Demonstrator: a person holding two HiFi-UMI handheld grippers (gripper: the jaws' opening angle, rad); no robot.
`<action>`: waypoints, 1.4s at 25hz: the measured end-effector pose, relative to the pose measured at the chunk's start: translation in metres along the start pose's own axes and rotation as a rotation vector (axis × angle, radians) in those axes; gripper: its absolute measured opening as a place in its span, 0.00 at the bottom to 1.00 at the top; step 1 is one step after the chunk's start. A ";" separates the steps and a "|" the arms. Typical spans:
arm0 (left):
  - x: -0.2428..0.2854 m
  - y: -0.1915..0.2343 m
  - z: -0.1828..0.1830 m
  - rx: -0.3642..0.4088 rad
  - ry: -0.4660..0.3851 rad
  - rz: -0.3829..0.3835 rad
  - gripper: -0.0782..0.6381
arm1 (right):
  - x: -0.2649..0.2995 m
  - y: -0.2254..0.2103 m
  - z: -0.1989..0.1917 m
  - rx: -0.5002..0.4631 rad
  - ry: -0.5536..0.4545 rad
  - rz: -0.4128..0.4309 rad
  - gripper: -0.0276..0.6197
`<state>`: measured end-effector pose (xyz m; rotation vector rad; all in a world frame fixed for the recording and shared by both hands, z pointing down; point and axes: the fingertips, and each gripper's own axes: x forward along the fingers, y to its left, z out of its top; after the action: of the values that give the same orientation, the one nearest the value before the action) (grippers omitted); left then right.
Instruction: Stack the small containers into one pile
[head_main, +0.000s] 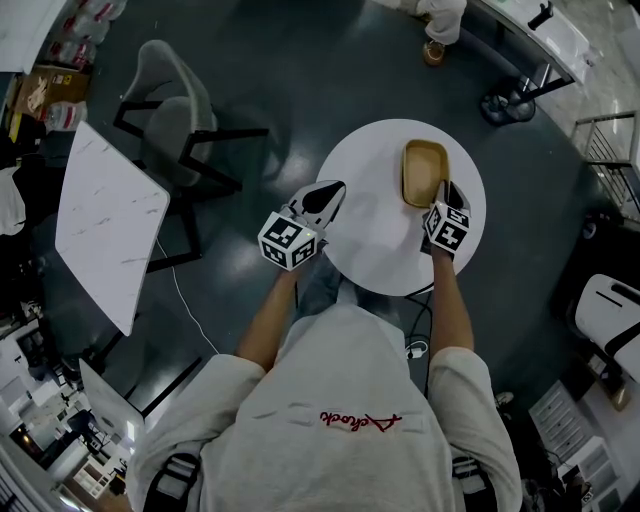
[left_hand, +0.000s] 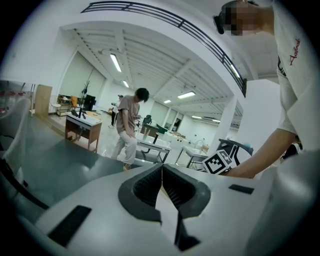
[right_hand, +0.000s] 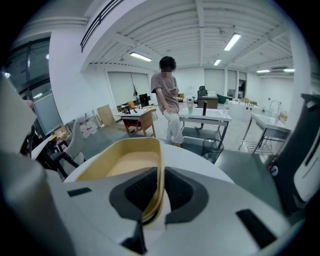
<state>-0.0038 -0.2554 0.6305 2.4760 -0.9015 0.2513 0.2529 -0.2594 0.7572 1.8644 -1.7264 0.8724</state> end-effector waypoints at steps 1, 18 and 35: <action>0.000 -0.001 -0.001 -0.001 -0.001 -0.001 0.13 | 0.000 0.002 -0.002 -0.012 0.007 0.009 0.10; -0.014 -0.028 0.000 0.024 -0.025 -0.012 0.13 | -0.034 0.008 0.012 -0.063 -0.078 0.060 0.29; -0.039 -0.075 0.047 0.118 -0.109 -0.029 0.13 | -0.127 0.037 0.048 -0.138 -0.231 0.182 0.08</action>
<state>0.0154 -0.2079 0.5479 2.6315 -0.9177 0.1648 0.2213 -0.2076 0.6305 1.7951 -2.0673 0.6021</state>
